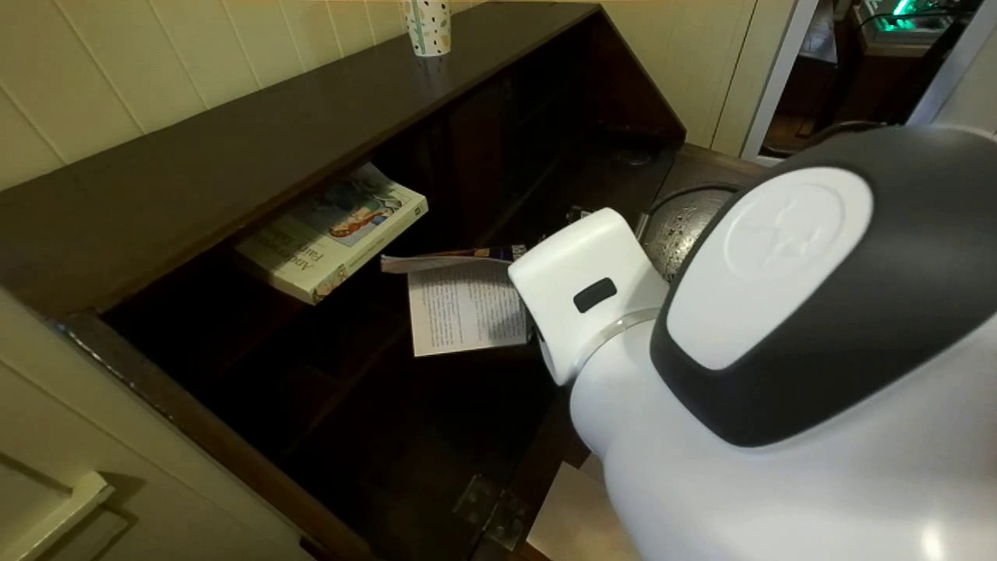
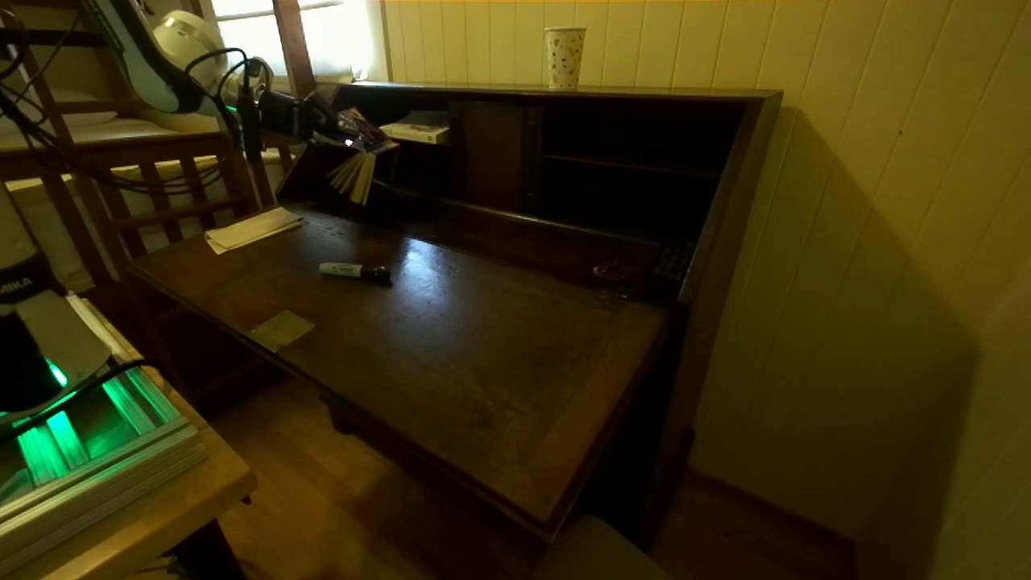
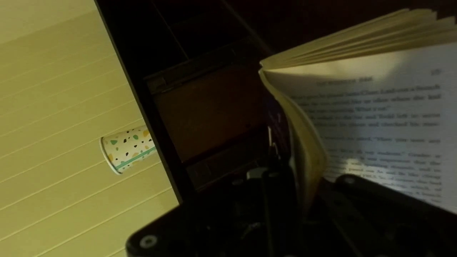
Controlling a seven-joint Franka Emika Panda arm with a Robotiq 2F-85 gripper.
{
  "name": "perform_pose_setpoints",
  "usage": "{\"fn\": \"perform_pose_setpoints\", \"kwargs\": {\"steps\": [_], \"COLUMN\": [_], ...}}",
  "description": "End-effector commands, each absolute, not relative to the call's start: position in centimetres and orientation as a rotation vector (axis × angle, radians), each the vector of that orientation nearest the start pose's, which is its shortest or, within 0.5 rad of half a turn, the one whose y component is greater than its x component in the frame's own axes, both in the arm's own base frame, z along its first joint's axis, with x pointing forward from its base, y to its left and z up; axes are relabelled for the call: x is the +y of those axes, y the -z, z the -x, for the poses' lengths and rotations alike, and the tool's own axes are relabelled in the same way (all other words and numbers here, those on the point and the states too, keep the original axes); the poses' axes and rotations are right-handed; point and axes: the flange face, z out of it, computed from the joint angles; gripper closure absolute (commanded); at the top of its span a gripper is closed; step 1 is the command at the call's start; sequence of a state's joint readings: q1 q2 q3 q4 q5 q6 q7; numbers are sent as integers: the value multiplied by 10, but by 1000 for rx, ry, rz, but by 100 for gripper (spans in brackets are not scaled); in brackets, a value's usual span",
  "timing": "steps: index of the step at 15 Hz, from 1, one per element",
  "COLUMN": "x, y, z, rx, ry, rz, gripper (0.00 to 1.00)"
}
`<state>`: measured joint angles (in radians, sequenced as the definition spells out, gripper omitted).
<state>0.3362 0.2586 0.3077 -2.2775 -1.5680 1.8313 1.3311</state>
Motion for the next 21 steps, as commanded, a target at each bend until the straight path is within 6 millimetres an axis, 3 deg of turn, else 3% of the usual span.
{"fn": "perform_pose_setpoints", "kwargs": {"steps": [1, 5, 11, 21], "x": [244, 248, 242, 208], "y": [-280, -295, -309, -306], "z": [-442, -439, -451, -491], "rx": [374, 393, 449, 562], "ry": [-913, -967, -1046, -1089], "rz": [-1833, -1791, -1727, -1653], "gripper": [99, 99, 99, 99]}}
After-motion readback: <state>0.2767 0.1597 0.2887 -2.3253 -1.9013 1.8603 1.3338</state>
